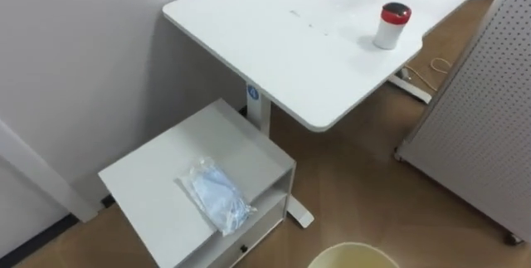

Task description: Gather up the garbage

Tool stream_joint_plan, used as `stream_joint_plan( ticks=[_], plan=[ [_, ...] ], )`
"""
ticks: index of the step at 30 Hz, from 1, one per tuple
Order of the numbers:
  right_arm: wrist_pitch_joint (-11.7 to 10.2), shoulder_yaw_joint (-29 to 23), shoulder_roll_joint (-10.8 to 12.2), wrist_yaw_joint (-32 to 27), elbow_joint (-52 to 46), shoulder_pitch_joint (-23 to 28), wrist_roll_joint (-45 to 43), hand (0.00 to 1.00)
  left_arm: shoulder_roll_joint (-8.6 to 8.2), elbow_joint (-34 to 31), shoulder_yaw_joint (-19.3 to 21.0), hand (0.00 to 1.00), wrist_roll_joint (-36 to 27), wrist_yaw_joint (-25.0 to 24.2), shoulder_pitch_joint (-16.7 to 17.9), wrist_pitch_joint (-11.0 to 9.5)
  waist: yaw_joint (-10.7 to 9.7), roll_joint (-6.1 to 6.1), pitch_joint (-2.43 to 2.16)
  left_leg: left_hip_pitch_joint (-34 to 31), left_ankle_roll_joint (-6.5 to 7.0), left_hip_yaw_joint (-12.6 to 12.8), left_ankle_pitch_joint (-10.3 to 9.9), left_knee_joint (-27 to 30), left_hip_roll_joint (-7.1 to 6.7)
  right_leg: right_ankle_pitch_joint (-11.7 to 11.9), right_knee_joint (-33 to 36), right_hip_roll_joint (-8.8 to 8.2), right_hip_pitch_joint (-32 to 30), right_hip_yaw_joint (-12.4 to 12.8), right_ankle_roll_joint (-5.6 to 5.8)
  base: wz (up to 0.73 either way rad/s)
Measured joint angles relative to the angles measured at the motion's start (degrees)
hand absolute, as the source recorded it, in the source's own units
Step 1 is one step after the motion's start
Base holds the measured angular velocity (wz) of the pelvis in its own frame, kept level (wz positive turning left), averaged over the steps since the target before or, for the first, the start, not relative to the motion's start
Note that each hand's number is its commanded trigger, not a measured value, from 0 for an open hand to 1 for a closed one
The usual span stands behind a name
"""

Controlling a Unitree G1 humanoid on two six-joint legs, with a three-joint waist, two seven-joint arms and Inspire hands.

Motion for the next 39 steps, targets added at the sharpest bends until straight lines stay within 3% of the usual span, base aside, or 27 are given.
stream_joint_plan(
  ticks=[3,7,9,12,16,18,23,26,30,37,39],
  plan=[
    [0.2,1.9,-0.2,0.9,0.7,-3.2,-0.3,1.0,-0.19,-0.3,-1.5,0.0,-1.1,1.4,-3.2,-0.6,0.6,-1.07,0.46,-1.9,0.19,1.7,0.6,0.5,0.11,0.2,-0.1,0.27,-2.5,-0.3,0.29,-0.07],
    [0.2,4.8,-0.1,1.1,1.0,-5.9,-0.2,1.0,-0.35,-0.1,-3.0,0.0,-3.6,2.3,-8.6,-0.6,-0.2,-0.03,1.62,-4.3,0.39,1.8,0.6,1.4,-0.08,0.8,0.7,-0.2,-5.0,-1.2,0.02,-0.08],
    [-0.2,5.8,-0.6,0.7,0.7,-7.2,-0.3,1.0,0.62,-0.1,-3.0,0.0,-3.8,4.3,-13.1,-0.7,-0.4,0.51,2.35,-6.8,0.6,1.9,0.5,2.3,-0.24,0.9,2.5,-0.5,-7.8,-1.0,-0.09,0.0],
    [-0.5,8.6,-1.2,0.4,0.5,-9.0,0.0,1.0,2.47,-0.2,-4.3,0.0,-5.5,6.6,-17.0,-1.6,-1.4,1.05,2.73,-9.2,0.61,2.5,0.6,3.8,0.15,1.3,3.5,-0.51,-10.2,-1.2,-0.55,-0.09],
    [-0.8,10.8,-1.7,-0.6,-0.2,-11.2,-0.1,1.0,2.82,-0.2,-5.0,0.0,-6.6,8.5,-21.3,-1.6,-2.0,1.51,3.06,-12.5,0.66,3.1,0.4,5.8,0.98,1.7,4.5,-0.82,-13.3,-2.8,-1.26,-0.11],
    [-0.8,11.1,-1.4,-0.8,-2.0,-11.7,-0.2,1.0,2.75,-0.4,-5.0,0.0,-6.7,9.8,-23.2,-1.6,-3.3,1.55,3.11,-14.8,0.64,3.0,0.4,7.0,1.26,1.8,5.2,-0.79,-15.4,-2.9,-1.43,0.0],
    [-1.0,13.4,-1.5,-0.8,-3.3,-12.0,0.1,1.0,2.76,-0.5,-5.2,0.0,-9.1,12.0,-25.0,-2.3,-5.2,1.47,3.23,-17.4,0.47,2.8,0.1,8.4,1.88,2.0,5.5,-0.59,-17.6,-3.0,-1.73,-0.02],
    [-1.5,15.2,-1.6,-1.3,-3.9,-12.2,2.3,1.0,3.67,-0.5,-6.4,0.0,-10.9,12.9,-26.2,-2.5,-6.0,1.52,3.48,-18.9,0.37,2.7,-0.5,9.8,2.44,1.9,6.2,-0.29,-18.9,-3.1,-1.94,-0.05],
    [-2.0,16.4,-1.6,-2.3,-4.7,-12.2,3.4,1.0,4.59,-0.5,-7.7,0.0,-11.3,14.9,-28.4,-2.7,-6.6,1.65,3.72,-20.7,0.31,2.3,-1.0,11.2,2.89,1.6,6.9,-0.3,-20.1,-4.2,-2.24,0.01],
    [-2.1,19.4,-1.9,-3.7,-6.8,-12.2,4.7,1.0,4.77,-0.5,-9.1,0.0,-11.1,17.5,-29.7,-2.8,-6.9,1.74,3.95,-21.9,0.17,1.6,-1.5,12.2,2.99,1.2,7.6,-0.3,-21.0,-4.5,-2.35,0.02],
    [-2.0,20.0,-2.4,-3.7,-8.2,-12.2,4.6,1.0,4.96,-0.5,-9.3,0.0,-11.1,18.8,-29.8,-2.8,-6.9,1.93,4.07,-23.1,0.15,1.6,-2.2,13.6,3.6,0.8,8.5,0.1,-21.9,-4.5,-2.42,-0.05]
  ],
)
